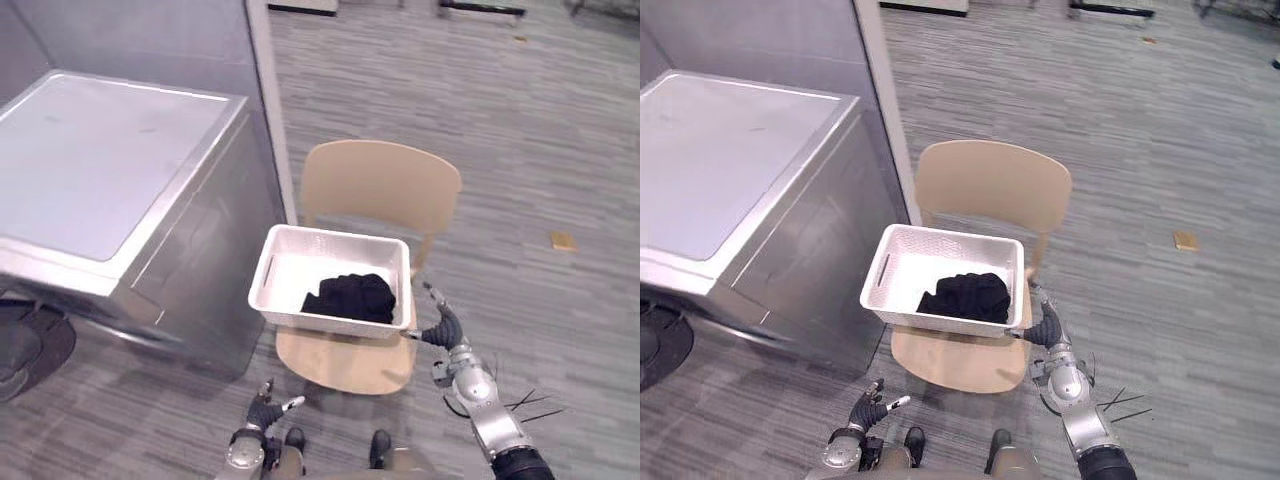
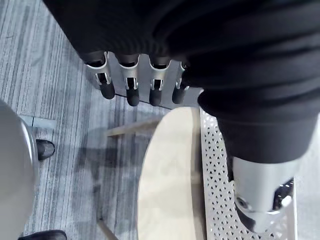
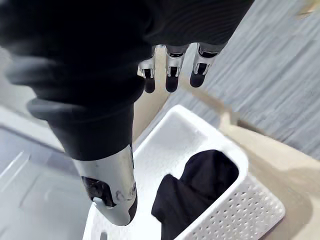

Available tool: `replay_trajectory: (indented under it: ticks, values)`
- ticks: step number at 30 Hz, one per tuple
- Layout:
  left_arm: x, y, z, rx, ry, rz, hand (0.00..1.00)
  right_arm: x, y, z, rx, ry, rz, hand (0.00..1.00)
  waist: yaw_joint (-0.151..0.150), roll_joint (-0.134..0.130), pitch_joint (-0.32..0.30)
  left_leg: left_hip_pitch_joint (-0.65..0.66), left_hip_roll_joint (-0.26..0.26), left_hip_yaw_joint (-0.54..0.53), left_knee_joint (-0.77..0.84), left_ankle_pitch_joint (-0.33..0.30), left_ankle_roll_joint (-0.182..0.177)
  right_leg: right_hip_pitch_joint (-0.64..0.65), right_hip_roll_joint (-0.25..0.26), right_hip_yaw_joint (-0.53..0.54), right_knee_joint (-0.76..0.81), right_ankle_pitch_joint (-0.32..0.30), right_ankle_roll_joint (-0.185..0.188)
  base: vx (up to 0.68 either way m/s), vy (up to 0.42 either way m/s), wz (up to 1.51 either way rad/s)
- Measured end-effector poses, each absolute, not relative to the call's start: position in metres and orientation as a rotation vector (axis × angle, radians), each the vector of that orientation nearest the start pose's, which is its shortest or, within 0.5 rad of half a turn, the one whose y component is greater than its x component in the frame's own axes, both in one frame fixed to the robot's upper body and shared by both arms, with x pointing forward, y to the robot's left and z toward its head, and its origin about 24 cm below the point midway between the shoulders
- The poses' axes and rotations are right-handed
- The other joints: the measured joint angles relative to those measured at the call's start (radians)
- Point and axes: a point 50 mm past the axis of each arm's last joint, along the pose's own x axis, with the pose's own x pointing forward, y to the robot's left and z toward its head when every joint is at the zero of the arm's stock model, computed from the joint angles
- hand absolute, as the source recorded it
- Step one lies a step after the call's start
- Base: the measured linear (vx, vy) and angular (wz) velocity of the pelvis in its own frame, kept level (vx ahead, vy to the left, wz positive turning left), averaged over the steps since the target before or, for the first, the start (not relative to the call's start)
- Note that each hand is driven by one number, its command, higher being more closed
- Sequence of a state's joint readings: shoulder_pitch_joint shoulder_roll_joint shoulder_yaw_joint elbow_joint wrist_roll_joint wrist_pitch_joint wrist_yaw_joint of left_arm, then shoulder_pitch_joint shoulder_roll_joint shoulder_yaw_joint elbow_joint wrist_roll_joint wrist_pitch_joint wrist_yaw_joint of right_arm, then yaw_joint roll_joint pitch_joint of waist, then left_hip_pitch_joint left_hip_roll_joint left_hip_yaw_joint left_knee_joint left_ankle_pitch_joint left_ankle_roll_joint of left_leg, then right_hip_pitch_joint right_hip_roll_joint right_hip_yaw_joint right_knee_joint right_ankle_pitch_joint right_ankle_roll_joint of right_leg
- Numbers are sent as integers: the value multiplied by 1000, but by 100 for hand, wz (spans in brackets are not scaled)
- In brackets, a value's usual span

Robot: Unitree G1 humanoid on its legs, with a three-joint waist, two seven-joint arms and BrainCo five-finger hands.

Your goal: Pick up the laundry basket with both hands and put the clothes into the washing machine.

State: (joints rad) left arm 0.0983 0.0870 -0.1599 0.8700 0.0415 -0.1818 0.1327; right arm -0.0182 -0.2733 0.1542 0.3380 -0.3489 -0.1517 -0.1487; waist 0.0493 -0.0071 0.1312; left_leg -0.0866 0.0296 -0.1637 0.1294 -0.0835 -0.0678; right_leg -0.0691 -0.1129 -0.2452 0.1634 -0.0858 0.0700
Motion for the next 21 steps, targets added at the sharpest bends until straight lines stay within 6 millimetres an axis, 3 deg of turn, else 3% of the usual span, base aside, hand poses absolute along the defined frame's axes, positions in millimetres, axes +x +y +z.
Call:
replay_trajectory:
  ticks: [4,7,9,12,15,21]
  values:
    - [136,169,-135,231,777,-3,0,264,-175,-9,-735,98,172,0,21,3,7,-38,-13,-63,-30,53,-8,3,-7,-78,-30,15,-5,-39,-30,67]
    - [144,168,-130,222,728,-1,0,297,-178,7,-846,56,192,0,38,21,57,-87,-16,-95,-33,77,-9,-19,-8,-130,-29,24,-9,-127,-8,53]
    - [153,166,-124,212,682,-2,0,323,-190,28,-909,33,149,0,54,37,96,-139,-20,-120,-58,108,-9,-71,-10,-153,-17,34,-14,-172,13,39]
    - [166,167,-118,211,637,13,0,346,-212,55,-983,19,55,0,81,57,157,-173,-18,-137,-102,148,-4,-126,-20,-170,20,33,-14,-177,-11,28]
    - [172,174,-112,184,603,59,0,368,-225,88,-1037,-20,-21,0,80,61,204,-223,-18,-137,-131,192,-1,-201,-31,-169,54,33,-16,-110,9,3]
    - [192,181,-101,171,544,102,0,391,-255,146,-1171,-45,-162,0,105,71,283,-313,-13,-157,-160,244,-16,-310,-32,-173,82,41,-26,-49,-30,3]
